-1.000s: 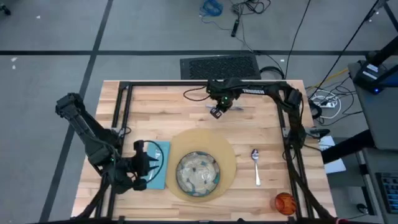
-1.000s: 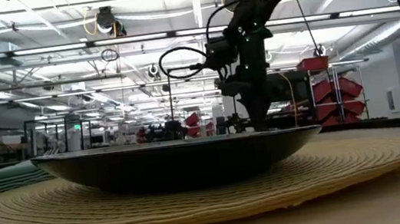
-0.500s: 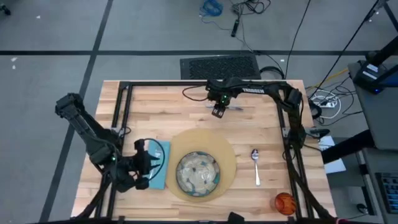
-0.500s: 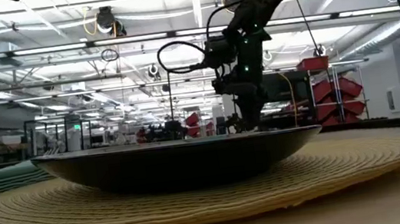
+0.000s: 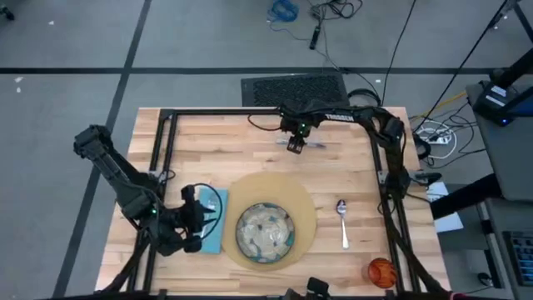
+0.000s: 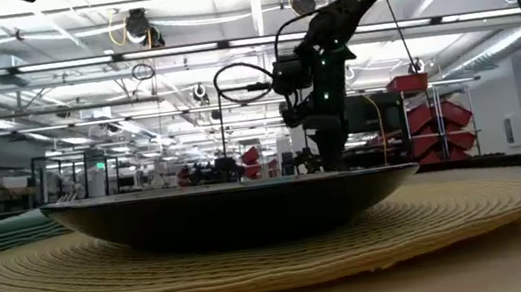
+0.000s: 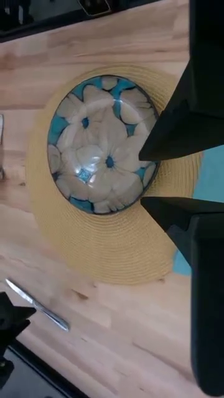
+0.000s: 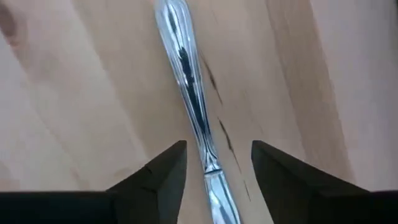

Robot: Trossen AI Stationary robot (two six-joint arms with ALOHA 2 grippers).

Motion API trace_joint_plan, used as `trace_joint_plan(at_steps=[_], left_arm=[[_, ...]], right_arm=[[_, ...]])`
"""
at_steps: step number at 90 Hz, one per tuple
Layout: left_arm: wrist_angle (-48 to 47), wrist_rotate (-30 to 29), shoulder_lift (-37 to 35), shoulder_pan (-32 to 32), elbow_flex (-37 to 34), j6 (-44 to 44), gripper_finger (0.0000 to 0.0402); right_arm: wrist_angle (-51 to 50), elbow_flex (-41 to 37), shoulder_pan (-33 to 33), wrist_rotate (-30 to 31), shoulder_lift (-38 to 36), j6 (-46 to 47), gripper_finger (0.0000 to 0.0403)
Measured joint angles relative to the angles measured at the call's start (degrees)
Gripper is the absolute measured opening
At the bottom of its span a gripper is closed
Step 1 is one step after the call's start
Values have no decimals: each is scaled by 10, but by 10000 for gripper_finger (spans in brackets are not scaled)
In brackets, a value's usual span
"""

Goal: Set table place
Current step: Move the silver knife to the right of the brown mat

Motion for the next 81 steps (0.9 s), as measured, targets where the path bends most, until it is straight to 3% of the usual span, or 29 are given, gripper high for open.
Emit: trace_joint_plan(at_steps=[44,57,72,81], left_arm=[[2,0,0,0,0,0,88],[2,0,0,0,0,1,88],[2,0,0,0,0,1,88],[2,0,0,0,0,1,88]], right_arm=[[-4,3,5,-3,40,-20,160],[-7,3,6,-6,42,-21,115],[-13,2,13,-3,43,-34,26],[-17,2,19,5,43,-52,16]])
